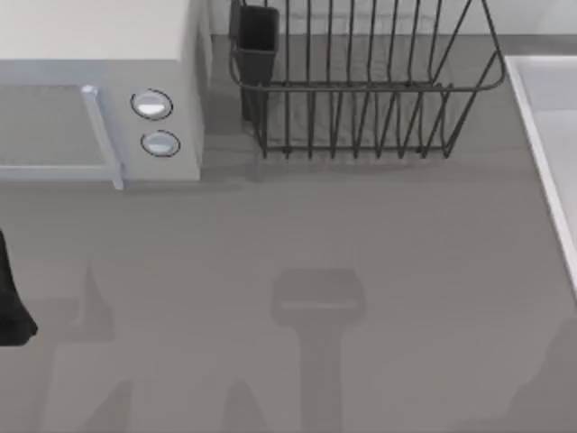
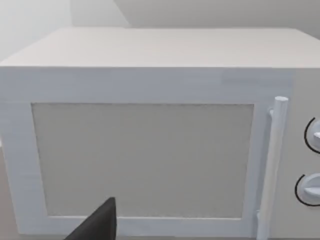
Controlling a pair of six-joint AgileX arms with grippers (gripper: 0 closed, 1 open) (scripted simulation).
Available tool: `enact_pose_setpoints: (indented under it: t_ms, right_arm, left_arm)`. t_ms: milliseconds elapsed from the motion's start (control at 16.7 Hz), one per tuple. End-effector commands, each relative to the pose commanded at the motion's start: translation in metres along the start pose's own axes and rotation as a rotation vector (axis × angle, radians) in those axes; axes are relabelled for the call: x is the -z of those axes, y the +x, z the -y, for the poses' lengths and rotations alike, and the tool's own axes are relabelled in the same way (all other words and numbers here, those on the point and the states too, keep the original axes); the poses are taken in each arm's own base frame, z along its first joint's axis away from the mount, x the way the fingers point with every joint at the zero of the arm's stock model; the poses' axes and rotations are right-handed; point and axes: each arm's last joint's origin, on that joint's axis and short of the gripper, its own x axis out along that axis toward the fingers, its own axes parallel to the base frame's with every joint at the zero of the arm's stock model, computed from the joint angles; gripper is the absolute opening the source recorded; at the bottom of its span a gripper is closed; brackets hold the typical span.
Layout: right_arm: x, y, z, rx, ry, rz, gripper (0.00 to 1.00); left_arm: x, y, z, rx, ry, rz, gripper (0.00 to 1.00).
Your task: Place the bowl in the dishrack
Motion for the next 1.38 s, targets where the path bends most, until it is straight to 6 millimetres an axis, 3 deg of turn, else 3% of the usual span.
enact_pose_setpoints:
  t_ms: [180, 540, 1080, 1380]
  right_arm:
    - [-0.004, 0.003, 0.009, -0.027, 0.001, -0.036, 1.0]
    - [-0.004, 0.007, 0.008, -0.027, -0.001, -0.036, 1.0]
    - [-0.002, 0.097, 0.007, -0.025, 0.001, -0.032, 1.0]
    - [-0.001, 0.103, 0.006, -0.027, 0.001, -0.036, 1.0]
  left_arm:
    - [0.0, 0.0, 0.0, 0.0, 0.0, 0.0, 1.0]
    - [0.0, 0.0, 0.0, 0.0, 0.0, 0.0, 1.0]
    - [0.0, 0.0, 0.0, 0.0, 0.0, 0.0, 1.0]
    - [0.0, 0.0, 0.0, 0.0, 0.0, 0.0, 1.0]
